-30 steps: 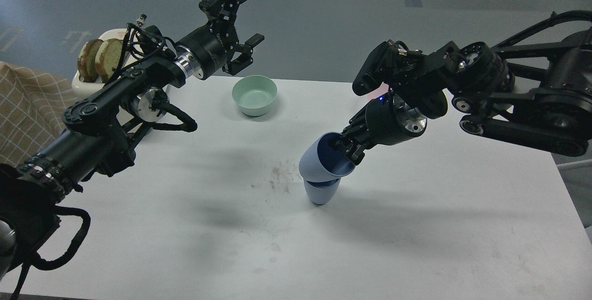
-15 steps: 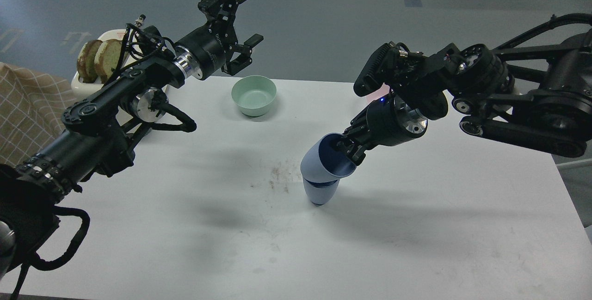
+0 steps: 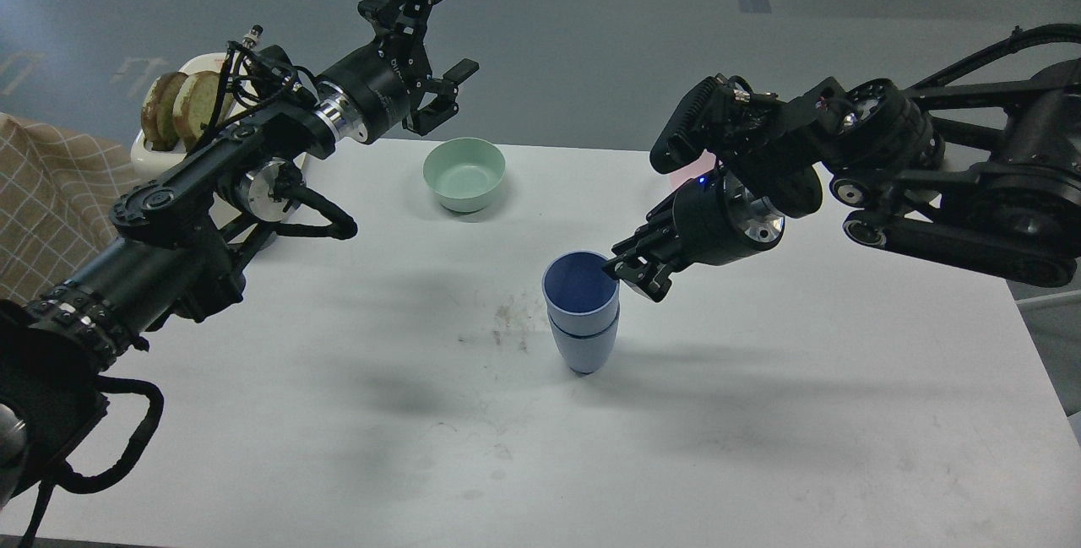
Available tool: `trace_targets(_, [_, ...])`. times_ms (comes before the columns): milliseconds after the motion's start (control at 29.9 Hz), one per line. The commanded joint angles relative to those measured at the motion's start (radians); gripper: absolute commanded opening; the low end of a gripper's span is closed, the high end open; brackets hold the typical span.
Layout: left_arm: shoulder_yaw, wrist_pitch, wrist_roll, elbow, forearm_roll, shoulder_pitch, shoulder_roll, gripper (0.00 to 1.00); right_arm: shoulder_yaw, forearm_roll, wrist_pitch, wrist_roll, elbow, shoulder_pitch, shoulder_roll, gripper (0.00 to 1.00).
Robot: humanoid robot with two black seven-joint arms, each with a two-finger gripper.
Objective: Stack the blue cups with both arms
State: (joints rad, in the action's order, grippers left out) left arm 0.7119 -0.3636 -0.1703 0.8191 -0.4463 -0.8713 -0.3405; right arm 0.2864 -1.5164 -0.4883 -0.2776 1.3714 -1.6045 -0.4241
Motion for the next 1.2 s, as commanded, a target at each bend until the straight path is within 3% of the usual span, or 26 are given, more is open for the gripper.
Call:
trace_targets(0, [0.003,0.000,0.000,0.000,0.000,0.000,0.001,0.98,-0.015,0.004,0.000,0.000,-0.006,-0.003,-0.007,0.50])
trace_targets(167, [0.003,0.000,0.002,0.000,0.000,0.000,0.001,0.98,-0.110,0.021,0.000,0.000,-0.063,-0.012,-0.034,0.63])
trace_targets(301, [0.001,0.003,-0.003,0.000,-0.002,0.000,0.001,0.98,-0.252,0.108,0.000,0.000,-0.191,-0.017,-0.077,0.89])
trace_targets(367, [0.003,0.006,-0.005,0.000,-0.002,0.000,0.000,0.98,-0.285,0.146,0.000,0.000,-0.238,-0.017,-0.087,0.96])
trace_targets(568, [0.003,0.014,-0.008,0.000,0.003,0.003,0.000,0.98,-0.368,0.379,0.000,0.000,-0.374,0.040,-0.162,0.97])
trace_targets(701, [0.001,0.025,0.002,-0.002,0.003,0.003,0.001,0.98,-0.424,0.577,0.097,0.000,-0.420,0.130,-0.222,1.00])
trace_targets(868, [0.003,0.025,0.005,-0.009,0.005,0.003,0.006,0.98,-0.518,0.652,0.132,0.003,-0.511,0.195,-0.222,1.00])
trace_targets(1002, [0.006,0.022,-0.003,-0.034,0.009,0.000,0.009,0.98,-0.667,0.847,0.223,0.003,-0.569,0.305,-0.205,1.00])
trace_targets(1169, [0.044,0.012,0.000,-0.049,0.031,-0.009,0.012,0.98,-0.890,1.070,0.226,0.000,-0.618,0.452,-0.170,1.00])
